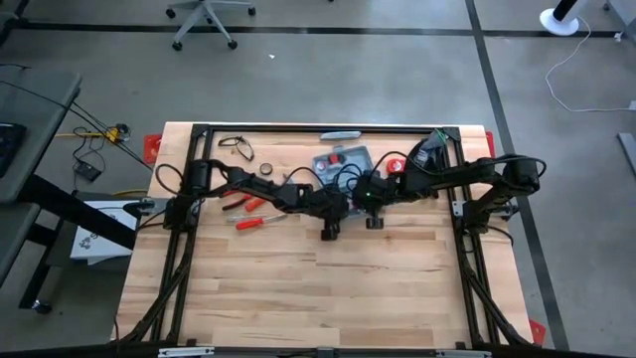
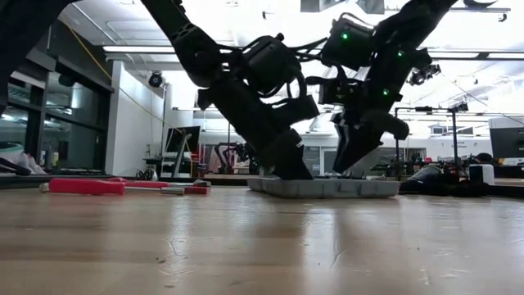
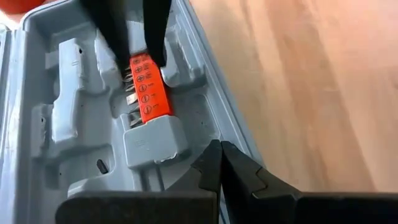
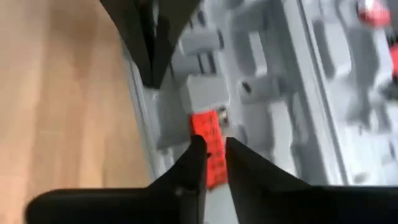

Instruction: Prefit tool cases

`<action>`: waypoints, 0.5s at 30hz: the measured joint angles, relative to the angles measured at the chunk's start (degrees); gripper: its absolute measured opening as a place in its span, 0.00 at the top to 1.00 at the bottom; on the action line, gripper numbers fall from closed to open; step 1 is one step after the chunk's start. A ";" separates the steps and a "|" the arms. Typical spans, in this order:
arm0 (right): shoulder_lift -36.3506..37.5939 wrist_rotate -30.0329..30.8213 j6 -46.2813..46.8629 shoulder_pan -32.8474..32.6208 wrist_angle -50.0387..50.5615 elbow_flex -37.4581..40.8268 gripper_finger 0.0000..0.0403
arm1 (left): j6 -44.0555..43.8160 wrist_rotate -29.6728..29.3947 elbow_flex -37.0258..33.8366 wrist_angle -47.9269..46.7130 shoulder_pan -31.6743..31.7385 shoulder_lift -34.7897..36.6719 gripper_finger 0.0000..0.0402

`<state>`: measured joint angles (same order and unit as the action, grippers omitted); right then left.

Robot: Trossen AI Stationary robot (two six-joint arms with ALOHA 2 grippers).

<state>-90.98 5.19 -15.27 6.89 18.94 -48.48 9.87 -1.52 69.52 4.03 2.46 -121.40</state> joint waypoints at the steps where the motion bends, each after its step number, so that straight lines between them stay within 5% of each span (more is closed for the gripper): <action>1: 0.01 -0.62 -0.59 -0.01 -0.73 -0.02 0.84 | 0.66 -0.34 -0.02 -0.03 -0.38 0.41 1.00; 15: -7.12 -3.06 -3.20 -0.86 -5.64 -0.49 0.62 | 3.89 -2.41 -0.37 -1.27 -1.53 3.98 1.00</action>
<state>-98.10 2.13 -18.48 6.02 13.30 -48.97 13.76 -3.93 69.14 2.76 0.93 -117.43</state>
